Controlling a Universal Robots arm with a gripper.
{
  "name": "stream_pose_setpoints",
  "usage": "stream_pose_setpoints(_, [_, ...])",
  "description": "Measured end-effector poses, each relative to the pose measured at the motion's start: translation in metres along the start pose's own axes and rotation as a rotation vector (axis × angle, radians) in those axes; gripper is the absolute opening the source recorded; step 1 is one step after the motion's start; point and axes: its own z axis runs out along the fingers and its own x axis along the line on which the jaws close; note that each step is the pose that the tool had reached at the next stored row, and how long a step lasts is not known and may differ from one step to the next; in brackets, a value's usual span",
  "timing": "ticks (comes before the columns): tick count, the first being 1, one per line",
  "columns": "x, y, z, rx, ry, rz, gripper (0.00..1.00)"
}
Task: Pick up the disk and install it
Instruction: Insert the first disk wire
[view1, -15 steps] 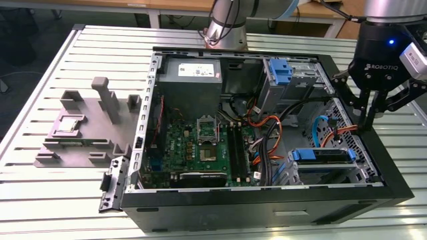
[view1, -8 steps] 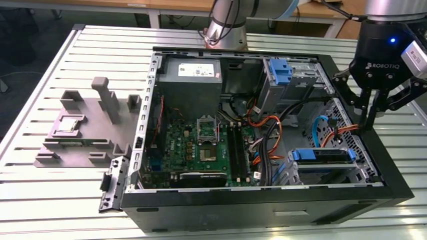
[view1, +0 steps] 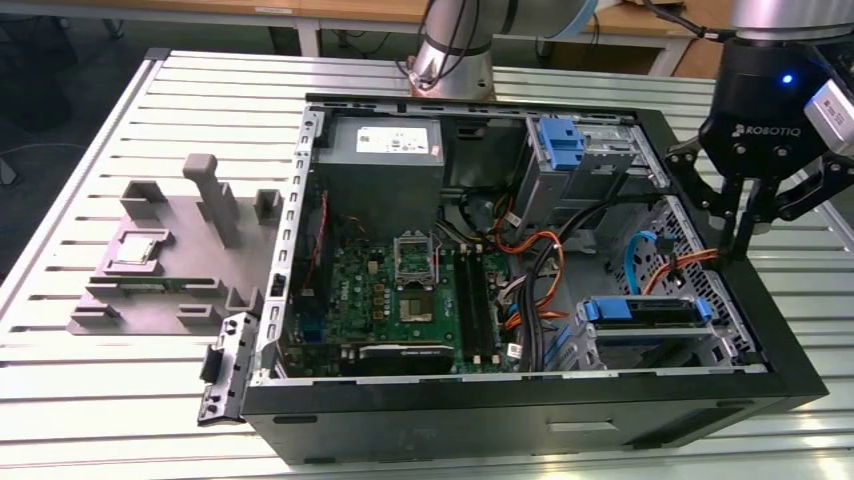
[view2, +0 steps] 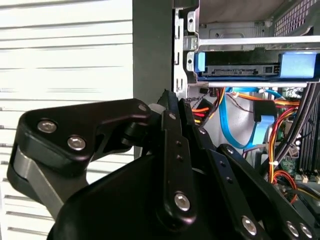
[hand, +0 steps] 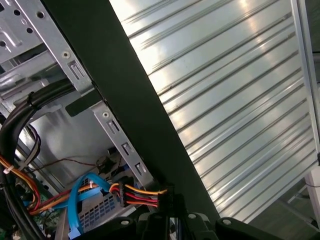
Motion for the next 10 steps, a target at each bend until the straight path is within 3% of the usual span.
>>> stream_pose_setpoints(7, [-0.0024, -0.0027, -0.0025, -0.0023, 0.0015, 0.000, 0.16])
stream_pose_setpoints(8, [-0.0031, -0.0040, -0.0019, -0.0082, 0.0055, 0.002, 0.16])
stream_pose_setpoints(10, [-0.0044, -0.0063, -0.0008, -0.0318, 0.0212, 0.006, 0.16])
